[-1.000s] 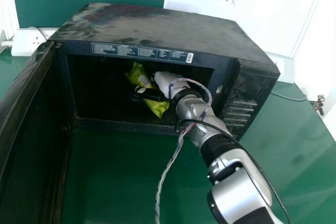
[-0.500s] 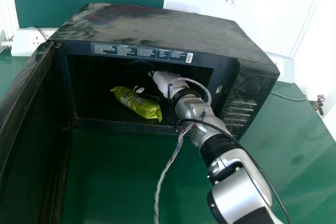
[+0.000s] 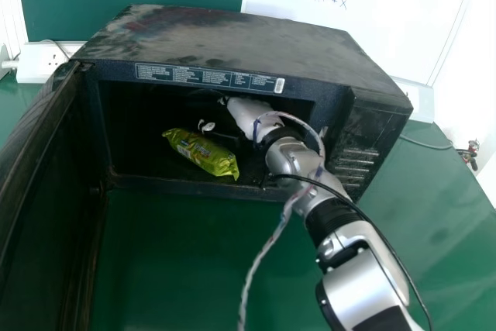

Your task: Put biscuit inside oven

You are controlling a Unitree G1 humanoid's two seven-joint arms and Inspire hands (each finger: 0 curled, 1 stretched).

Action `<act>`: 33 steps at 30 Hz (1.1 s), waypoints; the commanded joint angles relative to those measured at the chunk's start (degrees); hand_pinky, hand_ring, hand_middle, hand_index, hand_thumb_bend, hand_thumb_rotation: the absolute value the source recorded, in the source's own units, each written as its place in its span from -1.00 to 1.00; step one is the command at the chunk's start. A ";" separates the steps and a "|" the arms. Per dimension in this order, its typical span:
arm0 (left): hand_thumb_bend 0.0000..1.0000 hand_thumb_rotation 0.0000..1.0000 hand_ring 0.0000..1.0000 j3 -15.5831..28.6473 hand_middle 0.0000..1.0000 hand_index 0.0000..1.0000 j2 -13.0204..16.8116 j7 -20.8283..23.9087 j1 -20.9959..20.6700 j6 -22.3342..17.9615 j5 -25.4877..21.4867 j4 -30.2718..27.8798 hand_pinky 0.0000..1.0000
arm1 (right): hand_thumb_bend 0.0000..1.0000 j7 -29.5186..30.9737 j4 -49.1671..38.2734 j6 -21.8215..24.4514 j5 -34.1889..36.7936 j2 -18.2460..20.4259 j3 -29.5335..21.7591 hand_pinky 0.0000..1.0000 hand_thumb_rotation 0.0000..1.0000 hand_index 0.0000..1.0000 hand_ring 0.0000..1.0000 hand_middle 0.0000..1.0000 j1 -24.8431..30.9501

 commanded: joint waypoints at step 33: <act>0.61 1.00 0.60 -0.07 0.78 0.84 1.12 -1.01 -0.58 1.78 -2.69 0.97 0.39 | 0.52 8.11 -54.92 -5.74 6.09 -21.31 -14.54 -0.56 -0.06 0.58 0.44 0.60 37.02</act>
